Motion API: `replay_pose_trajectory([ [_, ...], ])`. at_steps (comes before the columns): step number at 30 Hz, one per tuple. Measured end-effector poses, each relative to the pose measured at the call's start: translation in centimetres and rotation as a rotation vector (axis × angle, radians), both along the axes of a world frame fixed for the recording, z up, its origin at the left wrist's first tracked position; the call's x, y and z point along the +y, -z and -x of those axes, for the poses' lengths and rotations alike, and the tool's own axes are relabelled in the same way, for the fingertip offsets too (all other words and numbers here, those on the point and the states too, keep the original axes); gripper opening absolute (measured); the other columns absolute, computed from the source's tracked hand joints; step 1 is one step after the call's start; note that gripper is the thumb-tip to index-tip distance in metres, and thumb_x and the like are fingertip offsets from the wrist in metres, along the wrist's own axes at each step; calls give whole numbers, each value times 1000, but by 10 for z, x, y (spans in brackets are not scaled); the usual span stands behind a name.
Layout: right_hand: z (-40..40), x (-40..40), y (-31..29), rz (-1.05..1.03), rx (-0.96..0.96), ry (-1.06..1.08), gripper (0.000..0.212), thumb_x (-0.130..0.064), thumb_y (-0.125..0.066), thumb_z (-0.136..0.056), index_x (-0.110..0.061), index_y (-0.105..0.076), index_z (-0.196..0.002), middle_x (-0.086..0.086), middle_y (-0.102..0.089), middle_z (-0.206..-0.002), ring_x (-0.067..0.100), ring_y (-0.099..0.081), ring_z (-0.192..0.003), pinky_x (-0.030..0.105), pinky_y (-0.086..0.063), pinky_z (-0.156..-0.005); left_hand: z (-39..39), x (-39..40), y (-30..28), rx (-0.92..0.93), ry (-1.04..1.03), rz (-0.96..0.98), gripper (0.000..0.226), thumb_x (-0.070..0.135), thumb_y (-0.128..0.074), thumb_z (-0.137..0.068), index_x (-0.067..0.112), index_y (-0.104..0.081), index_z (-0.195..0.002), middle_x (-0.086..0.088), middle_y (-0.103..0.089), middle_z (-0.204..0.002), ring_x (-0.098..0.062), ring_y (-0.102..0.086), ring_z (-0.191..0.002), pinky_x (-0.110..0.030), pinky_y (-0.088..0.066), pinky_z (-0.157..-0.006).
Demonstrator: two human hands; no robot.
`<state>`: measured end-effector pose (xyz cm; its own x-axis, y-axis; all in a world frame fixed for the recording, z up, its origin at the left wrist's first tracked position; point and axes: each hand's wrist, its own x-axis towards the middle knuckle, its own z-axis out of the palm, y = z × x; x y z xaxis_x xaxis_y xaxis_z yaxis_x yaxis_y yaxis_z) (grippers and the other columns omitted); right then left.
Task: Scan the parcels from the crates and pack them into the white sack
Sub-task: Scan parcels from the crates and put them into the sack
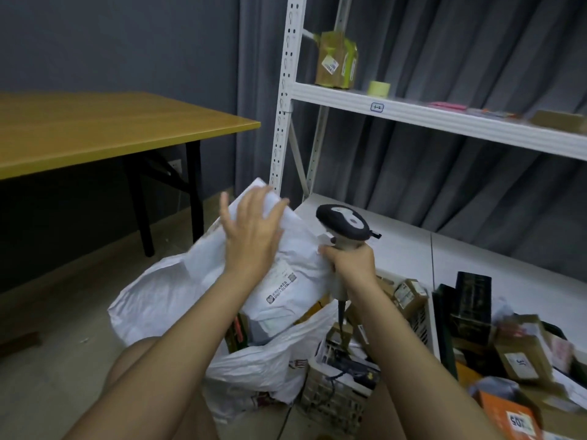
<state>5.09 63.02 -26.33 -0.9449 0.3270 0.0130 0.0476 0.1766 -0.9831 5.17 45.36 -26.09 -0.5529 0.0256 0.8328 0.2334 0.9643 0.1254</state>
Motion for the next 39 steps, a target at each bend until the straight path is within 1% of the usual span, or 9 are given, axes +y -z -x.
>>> replay_pose_trajectory([
  [3,-2,9,2,137,-49,36,33,-13,-81,-75,-8,-65,-103,5,-68,-94,26,-65,-93,39,-54,-86,-4,-18,17,-16,-51,-372,79,37,-77,-74,22,-38,-142,-14,-23,-151,-29,-13,-141,-46,9,-113],
  [6,-8,18,6,191,-43,43,36,-17,-81,-76,-9,-66,-108,6,-69,-98,23,-64,-92,37,-52,-82,-2,-28,35,-369,48,-943,111,49,-78,-70,21,-8,-152,-9,-2,-158,-28,-6,-145,-45,-7,-117],
  [8,-11,22,8,216,-38,56,34,-20,-80,-77,-11,-65,-106,6,-69,-98,22,-63,-92,35,-50,-80,3,-31,45,-533,213,-1344,111,41,-76,-76,21,2,-152,-10,-10,-158,-28,-20,-143,-44,-25,-115],
  [10,-13,25,10,253,-42,85,27,-19,-80,-78,-14,-65,-100,6,-69,-97,22,-64,-92,35,-51,-80,8,-28,54,-600,349,-1589,90,32,-70,-84,19,-9,-148,-14,-37,-148,-27,-46,-127,-44,-40,-106],
  [14,-15,30,12,329,-55,123,28,-16,-80,-77,-12,-62,-98,6,-68,-98,22,-64,-90,37,-53,-80,13,-9,55,-621,343,-1538,39,32,-55,-95,12,-45,-127,-12,-60,-121,-23,-60,-100,-32,-48,-82],
  [19,-13,38,17,256,-93,166,18,-15,-73,-84,-8,-60,-94,6,-66,-88,17,-61,-75,34,-51,-70,27,-9,34,-480,264,-1354,13,24,-53,-96,12,-53,-100,2,-55,-85,-14,-50,-79,-21,-39,-65],
  [27,-28,19,39,121,-108,72,20,-19,-69,-86,-6,-60,-74,12,-62,-70,23,-56,-62,30,-44,-59,47,-23,32,-525,142,-1128,14,24,-56,-92,10,-59,-93,-2,-59,-92,-17,-52,-80,-24,-35,-69],
  [31,-43,6,45,180,-96,-94,16,-14,-71,-84,-5,-61,-75,8,-58,-60,18,-53,-51,29,-44,-53,47,-25,33,-537,151,-1166,15,25,-56,-92,10,-60,-95,1,-57,-86,-16,-52,-78,-25,-39,-61],
  [39,-54,-11,31,242,-29,-264,24,-15,-74,-84,-6,-56,-71,5,-52,-52,15,-48,-44,27,-45,-48,47,-28,38,-503,246,-1297,12,23,-58,-91,10,-59,-92,-4,-59,-89,-18,-53,-80,-31,-43,-76],
])
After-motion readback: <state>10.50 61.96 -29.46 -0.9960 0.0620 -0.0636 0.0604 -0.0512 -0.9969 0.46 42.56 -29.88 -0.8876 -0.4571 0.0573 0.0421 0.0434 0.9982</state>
